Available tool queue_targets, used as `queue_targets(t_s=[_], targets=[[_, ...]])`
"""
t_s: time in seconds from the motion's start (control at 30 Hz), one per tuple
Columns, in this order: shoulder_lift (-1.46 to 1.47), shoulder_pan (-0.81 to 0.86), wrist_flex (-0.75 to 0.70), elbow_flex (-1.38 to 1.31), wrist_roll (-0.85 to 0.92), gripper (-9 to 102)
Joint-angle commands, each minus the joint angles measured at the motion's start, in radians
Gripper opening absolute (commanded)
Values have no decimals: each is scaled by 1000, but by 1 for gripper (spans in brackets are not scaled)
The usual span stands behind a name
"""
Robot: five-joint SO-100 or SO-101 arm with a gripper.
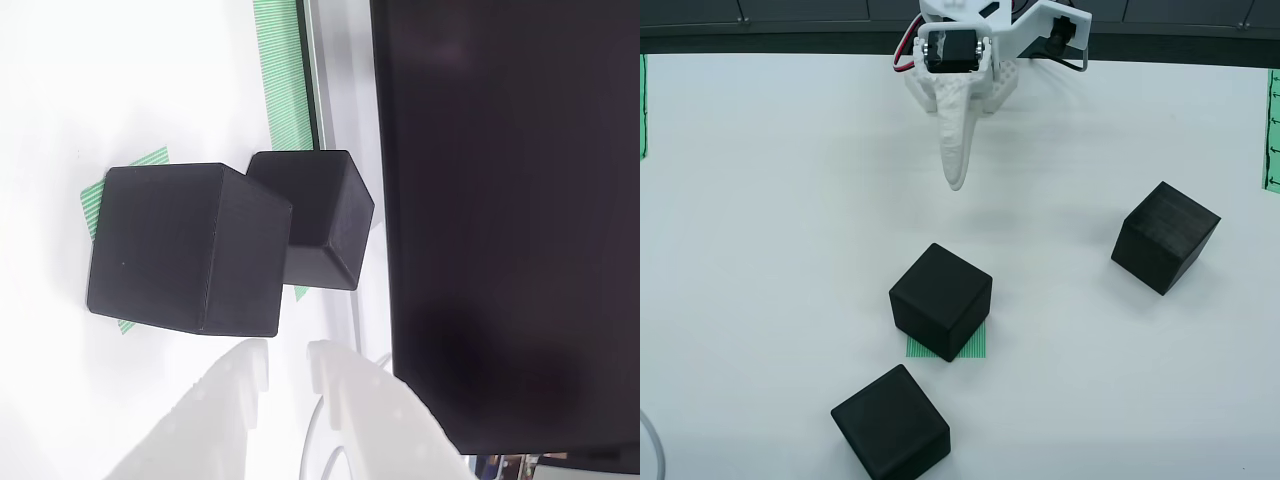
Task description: Stack 3 Blocks on the chosen place.
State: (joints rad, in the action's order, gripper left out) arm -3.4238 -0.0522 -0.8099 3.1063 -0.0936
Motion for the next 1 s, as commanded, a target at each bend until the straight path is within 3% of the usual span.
queue_targets(t_s=[0.0,0.67,0.97], targets=[[-14,6,-8,41,3,0],[0,0,0,40,3,0],[233,12,11,-158,5,0]])
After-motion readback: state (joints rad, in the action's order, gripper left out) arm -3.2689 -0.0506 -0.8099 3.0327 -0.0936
